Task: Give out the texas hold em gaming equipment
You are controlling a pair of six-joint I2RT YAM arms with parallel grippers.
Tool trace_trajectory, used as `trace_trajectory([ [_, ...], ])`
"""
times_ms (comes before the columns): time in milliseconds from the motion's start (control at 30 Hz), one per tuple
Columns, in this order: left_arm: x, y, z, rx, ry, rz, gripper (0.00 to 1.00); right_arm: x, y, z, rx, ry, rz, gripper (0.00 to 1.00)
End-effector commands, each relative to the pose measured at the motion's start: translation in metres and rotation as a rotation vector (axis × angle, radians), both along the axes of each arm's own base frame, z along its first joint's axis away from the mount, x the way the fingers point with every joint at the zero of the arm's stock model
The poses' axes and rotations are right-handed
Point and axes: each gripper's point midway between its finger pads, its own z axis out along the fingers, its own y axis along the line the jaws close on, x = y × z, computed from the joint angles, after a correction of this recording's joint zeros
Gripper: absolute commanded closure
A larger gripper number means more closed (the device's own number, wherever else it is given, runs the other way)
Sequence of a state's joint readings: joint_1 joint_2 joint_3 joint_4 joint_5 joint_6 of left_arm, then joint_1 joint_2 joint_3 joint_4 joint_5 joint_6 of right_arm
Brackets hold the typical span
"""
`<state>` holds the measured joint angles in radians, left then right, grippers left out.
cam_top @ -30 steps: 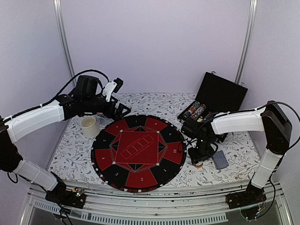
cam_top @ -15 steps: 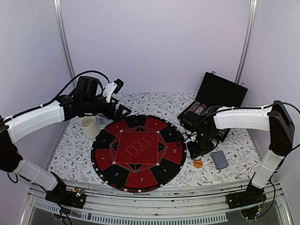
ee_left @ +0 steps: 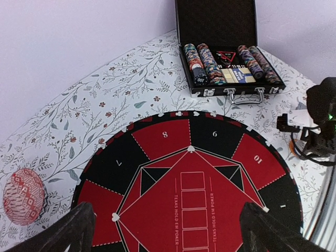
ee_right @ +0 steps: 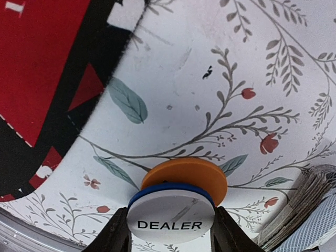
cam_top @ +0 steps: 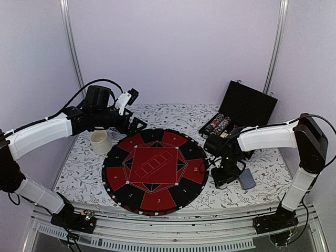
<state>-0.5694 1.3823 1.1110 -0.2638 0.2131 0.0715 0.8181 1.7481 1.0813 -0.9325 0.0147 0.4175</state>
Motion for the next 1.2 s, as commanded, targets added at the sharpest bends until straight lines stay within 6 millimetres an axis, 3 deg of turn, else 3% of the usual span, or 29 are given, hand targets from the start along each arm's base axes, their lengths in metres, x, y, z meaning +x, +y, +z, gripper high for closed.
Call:
trace_trajectory([
  [0, -0.003, -0.001, 0.005, -0.01, -0.026, -0.015, 0.02, -0.006, -0.002, -0.015, -0.022, 0.032, 0.018, 0.59],
  [167, -0.004, -0.001, 0.005, -0.009, -0.027, -0.017, 0.02, -0.005, -0.003, -0.015, -0.031, 0.03, 0.017, 0.48],
  [500, -0.005, -0.001, 0.004, -0.008, -0.025, -0.02, 0.02, -0.001, -0.001, -0.001, -0.048, 0.008, 0.006, 0.36],
  [633, -0.005, -0.001, 0.004, -0.009, -0.026, -0.021, 0.02, -0.001, 0.003, 0.001, -0.041, 0.005, 0.008, 0.38],
  [767, -0.005, -0.001, 0.003, -0.007, -0.024, -0.023, 0.02, -0.002, 0.006, 0.002, -0.034, 0.005, 0.009, 0.48],
  [933, -0.005, -0.001, 0.004, -0.008, -0.028, -0.022, 0.02, -0.004, 0.009, 0.002, -0.019, 0.015, 0.008, 0.52],
  [1167, -0.007, -0.002, 0.004, -0.011, -0.026, -0.029, 0.02, -0.006, 0.009, -0.002, -0.032, 0.021, 0.013, 0.47],
])
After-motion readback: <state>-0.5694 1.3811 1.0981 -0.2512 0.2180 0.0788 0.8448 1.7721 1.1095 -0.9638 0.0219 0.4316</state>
